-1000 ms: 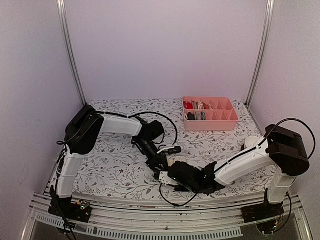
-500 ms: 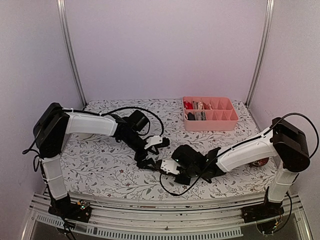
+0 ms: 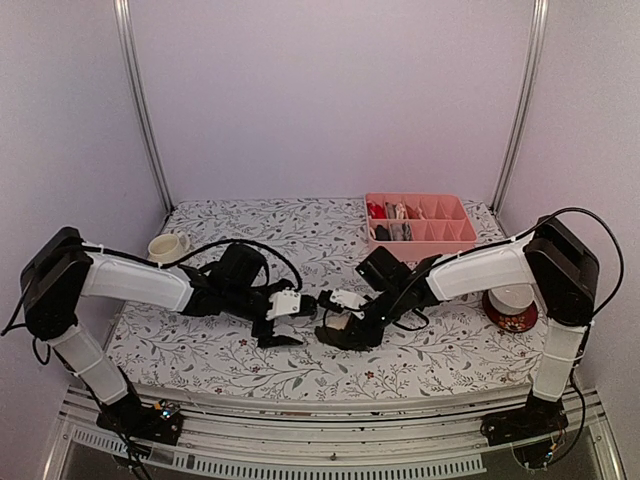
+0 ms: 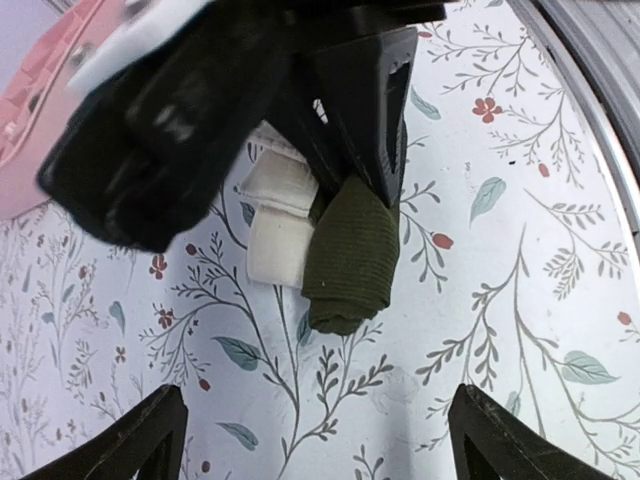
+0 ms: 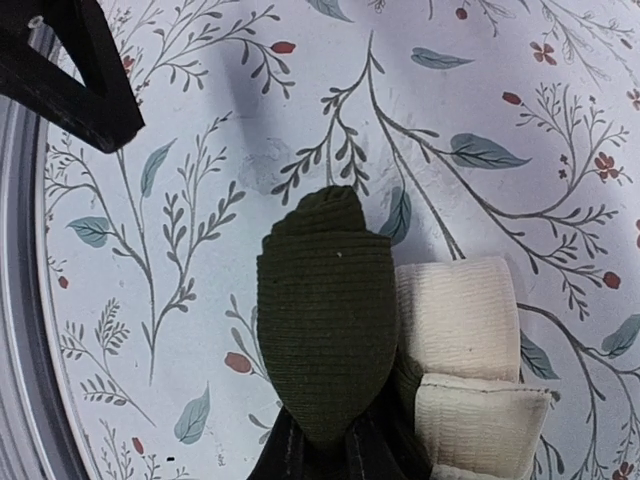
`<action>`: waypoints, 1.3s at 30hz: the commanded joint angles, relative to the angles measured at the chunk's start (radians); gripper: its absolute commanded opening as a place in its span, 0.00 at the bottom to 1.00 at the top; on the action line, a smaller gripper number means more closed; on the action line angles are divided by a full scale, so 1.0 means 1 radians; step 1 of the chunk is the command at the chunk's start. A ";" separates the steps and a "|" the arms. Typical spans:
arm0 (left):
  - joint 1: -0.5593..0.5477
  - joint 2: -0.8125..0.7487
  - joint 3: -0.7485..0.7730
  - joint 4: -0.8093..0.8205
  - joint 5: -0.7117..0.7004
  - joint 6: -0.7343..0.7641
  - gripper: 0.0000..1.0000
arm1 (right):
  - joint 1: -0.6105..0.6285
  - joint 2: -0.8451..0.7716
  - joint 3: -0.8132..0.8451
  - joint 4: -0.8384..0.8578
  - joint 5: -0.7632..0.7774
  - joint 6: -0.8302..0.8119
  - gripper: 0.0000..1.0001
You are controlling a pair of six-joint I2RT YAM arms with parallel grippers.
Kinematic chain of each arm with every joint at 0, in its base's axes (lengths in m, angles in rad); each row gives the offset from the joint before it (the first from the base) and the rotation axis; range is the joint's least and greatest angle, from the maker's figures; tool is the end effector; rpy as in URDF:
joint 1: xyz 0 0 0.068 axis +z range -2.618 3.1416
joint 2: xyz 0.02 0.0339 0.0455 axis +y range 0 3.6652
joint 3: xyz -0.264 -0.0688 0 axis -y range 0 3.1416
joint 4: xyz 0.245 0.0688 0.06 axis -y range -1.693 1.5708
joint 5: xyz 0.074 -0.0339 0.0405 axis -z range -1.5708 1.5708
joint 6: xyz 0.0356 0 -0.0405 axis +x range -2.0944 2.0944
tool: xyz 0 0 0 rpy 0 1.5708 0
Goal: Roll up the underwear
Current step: Roll the underwear at the center of the board.
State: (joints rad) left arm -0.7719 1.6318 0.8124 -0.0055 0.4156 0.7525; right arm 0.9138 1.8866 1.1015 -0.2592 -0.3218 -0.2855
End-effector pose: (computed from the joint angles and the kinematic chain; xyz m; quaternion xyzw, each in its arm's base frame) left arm 0.2189 -0.2332 0.1607 0.6836 0.6072 -0.1956 0.3546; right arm 0.2182 0.3013 0.1405 -0.5723 0.7633 0.2265 0.1965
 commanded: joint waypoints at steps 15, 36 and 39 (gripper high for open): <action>-0.277 0.062 -0.130 0.373 -0.289 0.198 0.61 | -0.048 0.130 0.032 -0.241 -0.349 0.023 0.08; -0.422 0.186 -0.228 0.634 -0.482 0.293 0.42 | -0.059 0.169 0.037 -0.239 -0.343 0.025 0.08; -0.429 0.214 -0.232 0.665 -0.519 0.307 0.42 | -0.059 0.170 0.037 -0.241 -0.340 0.023 0.08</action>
State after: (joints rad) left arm -1.1763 1.7912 0.5957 0.6090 -0.0467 1.0309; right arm 0.8474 1.9892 1.1660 -0.4107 -0.7341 -0.2649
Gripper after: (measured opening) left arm 0.424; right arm 0.086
